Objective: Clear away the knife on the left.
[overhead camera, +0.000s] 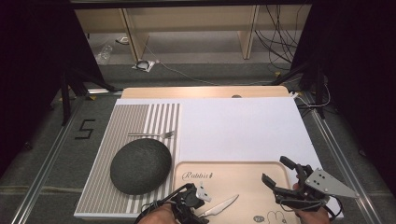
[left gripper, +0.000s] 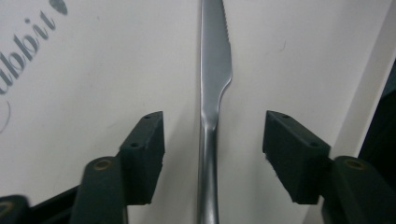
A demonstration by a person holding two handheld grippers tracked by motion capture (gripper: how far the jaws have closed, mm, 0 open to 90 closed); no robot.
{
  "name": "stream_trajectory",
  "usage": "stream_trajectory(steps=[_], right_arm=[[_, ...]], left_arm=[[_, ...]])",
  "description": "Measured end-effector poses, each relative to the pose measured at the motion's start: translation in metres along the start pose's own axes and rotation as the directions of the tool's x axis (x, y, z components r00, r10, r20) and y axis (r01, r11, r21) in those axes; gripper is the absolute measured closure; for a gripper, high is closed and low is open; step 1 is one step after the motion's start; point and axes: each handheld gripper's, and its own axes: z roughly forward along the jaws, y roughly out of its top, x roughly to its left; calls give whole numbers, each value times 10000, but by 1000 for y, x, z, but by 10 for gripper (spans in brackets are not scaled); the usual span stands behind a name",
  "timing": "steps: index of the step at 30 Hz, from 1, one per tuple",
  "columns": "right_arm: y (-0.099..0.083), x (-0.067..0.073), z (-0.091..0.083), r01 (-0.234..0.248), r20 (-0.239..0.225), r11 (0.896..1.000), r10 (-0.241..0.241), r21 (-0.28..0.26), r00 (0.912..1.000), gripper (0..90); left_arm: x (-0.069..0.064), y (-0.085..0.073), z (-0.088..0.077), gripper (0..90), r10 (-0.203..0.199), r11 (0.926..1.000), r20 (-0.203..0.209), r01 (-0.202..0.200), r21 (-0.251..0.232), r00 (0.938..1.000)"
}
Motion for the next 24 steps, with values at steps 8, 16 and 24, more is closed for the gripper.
stream_trajectory(steps=[8,16,24], right_arm=[[0,0,0,15,15,10000,-15,-15,10000,182],[0,0,0,24,20,10000,-24,14,10000,183],[0,0,0,25,19,10000,-25,20,10000,184]], left_arm=[[-3,2,2,673,368,9978,-50,-370,-545,9993],[-8,4,10,837,763,9959,168,-754,-497,9969],[-14,6,22,890,1030,9946,241,-1026,-182,9944]])
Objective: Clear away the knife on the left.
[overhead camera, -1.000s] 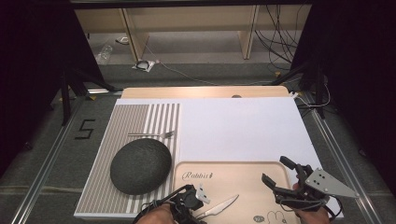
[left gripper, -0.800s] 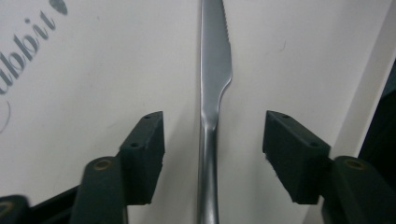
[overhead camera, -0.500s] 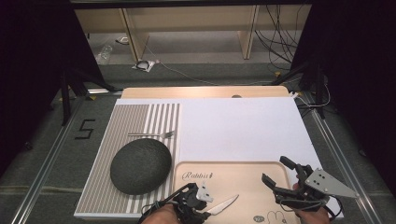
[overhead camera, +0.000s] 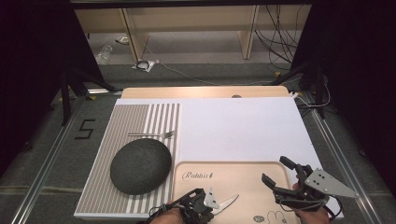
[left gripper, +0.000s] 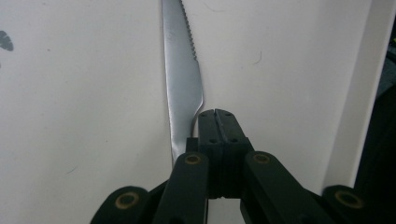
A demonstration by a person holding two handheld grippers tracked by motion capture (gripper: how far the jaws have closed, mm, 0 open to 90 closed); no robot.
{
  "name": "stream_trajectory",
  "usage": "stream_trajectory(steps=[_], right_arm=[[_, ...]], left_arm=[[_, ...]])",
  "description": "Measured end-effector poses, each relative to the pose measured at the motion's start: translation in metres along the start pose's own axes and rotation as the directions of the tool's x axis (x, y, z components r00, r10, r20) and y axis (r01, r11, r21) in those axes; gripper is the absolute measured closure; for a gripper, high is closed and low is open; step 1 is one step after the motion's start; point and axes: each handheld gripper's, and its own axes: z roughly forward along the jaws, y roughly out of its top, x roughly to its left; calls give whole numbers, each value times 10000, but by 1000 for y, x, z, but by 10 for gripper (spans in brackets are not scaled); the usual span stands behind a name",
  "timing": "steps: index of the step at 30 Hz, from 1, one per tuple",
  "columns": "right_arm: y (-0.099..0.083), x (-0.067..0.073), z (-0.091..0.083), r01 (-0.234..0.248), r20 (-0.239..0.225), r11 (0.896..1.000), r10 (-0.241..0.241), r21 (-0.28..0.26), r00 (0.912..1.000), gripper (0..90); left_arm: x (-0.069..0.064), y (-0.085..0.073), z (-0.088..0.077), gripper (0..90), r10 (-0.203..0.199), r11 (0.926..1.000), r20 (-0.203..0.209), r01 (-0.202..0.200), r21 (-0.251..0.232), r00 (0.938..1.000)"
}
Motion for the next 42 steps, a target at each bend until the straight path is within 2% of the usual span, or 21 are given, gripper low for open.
stream_trajectory(steps=[5,13,21,31,37,42], right_arm=[[0,0,0,-4,-11,10000,4,-6,10000,184],[0,0,0,17,-21,10000,-17,-19,10000,184],[0,0,0,11,-20,10000,-11,-53,10000,184],[0,0,0,12,-22,10000,-12,-57,10000,186],[0,0,0,7,-16,10000,-7,-56,10000,186],[0,0,-1,13,-20,10000,-13,-44,10000,186]], left_arm=[[2,0,5,891,-130,9998,-131,132,145,9998],[7,-2,5,891,-267,9996,-366,270,59,9990],[19,-7,1,891,-585,9983,-792,584,-31,9951],[31,-14,-4,891,-932,9956,-1091,929,-71,9897],[34,-16,-6,892,-874,9961,-1262,883,21,9882],[38,-18,-8,892,-990,9949,-1292,1006,59,9867]])
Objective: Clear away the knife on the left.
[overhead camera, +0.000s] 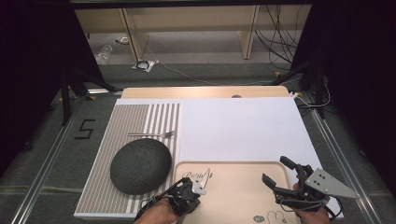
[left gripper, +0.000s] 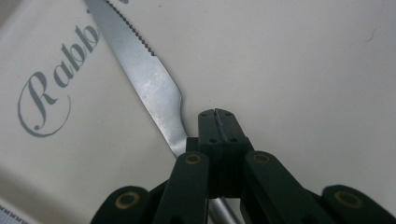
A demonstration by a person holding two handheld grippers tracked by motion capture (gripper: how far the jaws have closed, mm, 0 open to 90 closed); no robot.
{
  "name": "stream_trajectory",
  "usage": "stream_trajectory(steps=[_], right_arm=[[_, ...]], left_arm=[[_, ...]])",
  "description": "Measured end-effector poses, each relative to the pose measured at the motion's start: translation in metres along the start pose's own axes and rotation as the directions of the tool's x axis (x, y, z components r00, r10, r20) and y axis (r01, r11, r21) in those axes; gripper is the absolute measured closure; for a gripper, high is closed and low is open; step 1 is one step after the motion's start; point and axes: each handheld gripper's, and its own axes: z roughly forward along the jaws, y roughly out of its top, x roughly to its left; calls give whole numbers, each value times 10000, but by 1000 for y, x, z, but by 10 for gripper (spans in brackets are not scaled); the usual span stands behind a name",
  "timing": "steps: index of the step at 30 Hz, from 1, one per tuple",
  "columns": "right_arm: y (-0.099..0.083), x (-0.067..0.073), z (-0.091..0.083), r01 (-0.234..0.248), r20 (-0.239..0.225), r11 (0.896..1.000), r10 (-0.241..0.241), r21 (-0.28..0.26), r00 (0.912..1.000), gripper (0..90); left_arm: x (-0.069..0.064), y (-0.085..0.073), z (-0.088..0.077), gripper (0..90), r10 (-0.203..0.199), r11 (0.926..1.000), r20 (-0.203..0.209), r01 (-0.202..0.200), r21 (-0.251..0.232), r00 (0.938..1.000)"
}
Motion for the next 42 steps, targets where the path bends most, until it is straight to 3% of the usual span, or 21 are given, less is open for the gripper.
stream_trajectory(steps=[15,38,42], right_arm=[[0,0,-1,-13,0,10000,13,2,10000,187],[0,0,-1,-19,-3,10000,19,12,10000,187],[0,0,0,6,-3,10000,-6,30,10000,187]], left_arm=[[11,-8,-6,892,-261,9991,-320,271,315,9991],[20,-19,-15,892,-703,9942,-389,732,791,9968],[21,-16,-14,860,-791,9951,-441,815,558,9959]])
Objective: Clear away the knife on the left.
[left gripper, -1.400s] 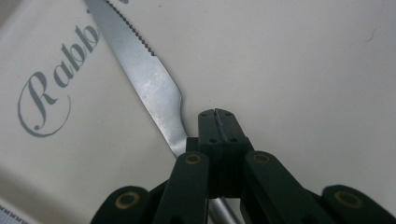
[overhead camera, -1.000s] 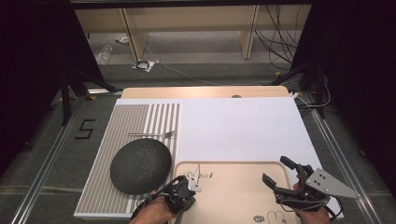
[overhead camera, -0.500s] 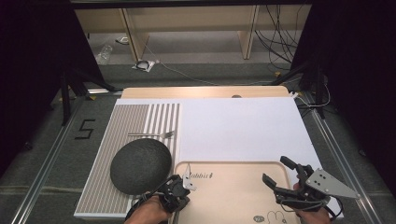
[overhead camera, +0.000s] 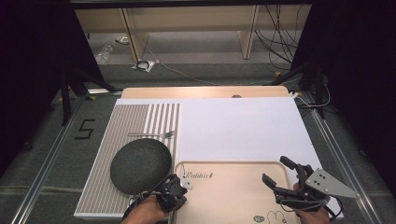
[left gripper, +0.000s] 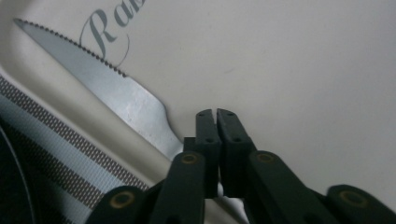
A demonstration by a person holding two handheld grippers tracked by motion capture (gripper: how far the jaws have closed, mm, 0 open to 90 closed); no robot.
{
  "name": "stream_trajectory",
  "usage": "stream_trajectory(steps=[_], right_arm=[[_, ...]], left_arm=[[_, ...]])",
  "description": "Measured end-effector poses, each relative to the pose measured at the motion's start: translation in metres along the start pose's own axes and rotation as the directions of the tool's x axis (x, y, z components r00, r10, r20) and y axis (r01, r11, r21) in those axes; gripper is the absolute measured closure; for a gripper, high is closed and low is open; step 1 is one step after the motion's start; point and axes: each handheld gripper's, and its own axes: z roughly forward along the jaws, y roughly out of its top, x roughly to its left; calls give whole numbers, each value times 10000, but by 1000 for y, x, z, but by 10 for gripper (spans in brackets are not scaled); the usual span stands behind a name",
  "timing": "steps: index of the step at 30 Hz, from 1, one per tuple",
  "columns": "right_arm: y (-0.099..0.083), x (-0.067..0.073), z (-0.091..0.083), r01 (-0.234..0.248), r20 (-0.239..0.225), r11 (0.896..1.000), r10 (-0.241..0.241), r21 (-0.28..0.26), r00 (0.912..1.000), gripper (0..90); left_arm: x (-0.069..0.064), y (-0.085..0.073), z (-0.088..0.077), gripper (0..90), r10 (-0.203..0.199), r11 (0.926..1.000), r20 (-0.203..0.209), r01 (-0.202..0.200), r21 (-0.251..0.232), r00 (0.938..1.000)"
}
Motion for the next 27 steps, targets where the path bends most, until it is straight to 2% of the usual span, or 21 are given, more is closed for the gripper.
stream_trajectory(steps=[1,3,7,10,13,19,22,27], right_arm=[[0,0,0,19,4,10000,-19,12,10000,187],[0,0,0,26,1,10000,-26,-9,10000,187],[0,0,0,-17,15,10000,17,-8,10000,187],[0,0,0,22,3,10000,-22,-25,10000,187],[0,0,0,-10,11,10000,10,2,10000,187],[0,0,0,-3,-17,10000,3,-12,10000,187],[0,-1,0,-34,-13,10000,34,5,10000,187],[-1,-1,1,-27,-13,10000,27,9,10000,187]], left_arm=[[0,1,-1,833,29,9999,147,-27,-112,9999],[-1,2,-3,792,-4,9993,173,10,-377,9999],[0,4,-6,629,-90,9969,342,116,-775,9994],[2,6,-10,500,-144,9958,279,169,-903,9995],[6,7,-14,418,-381,9922,131,394,-1180,9992],[18,6,-29,320,-647,9811,11,638,-1826,9979],[25,6,-37,309,-729,9733,-51,700,-2186,9973],[33,5,-46,291,-916,9643,-252,823,-2518,9955]])
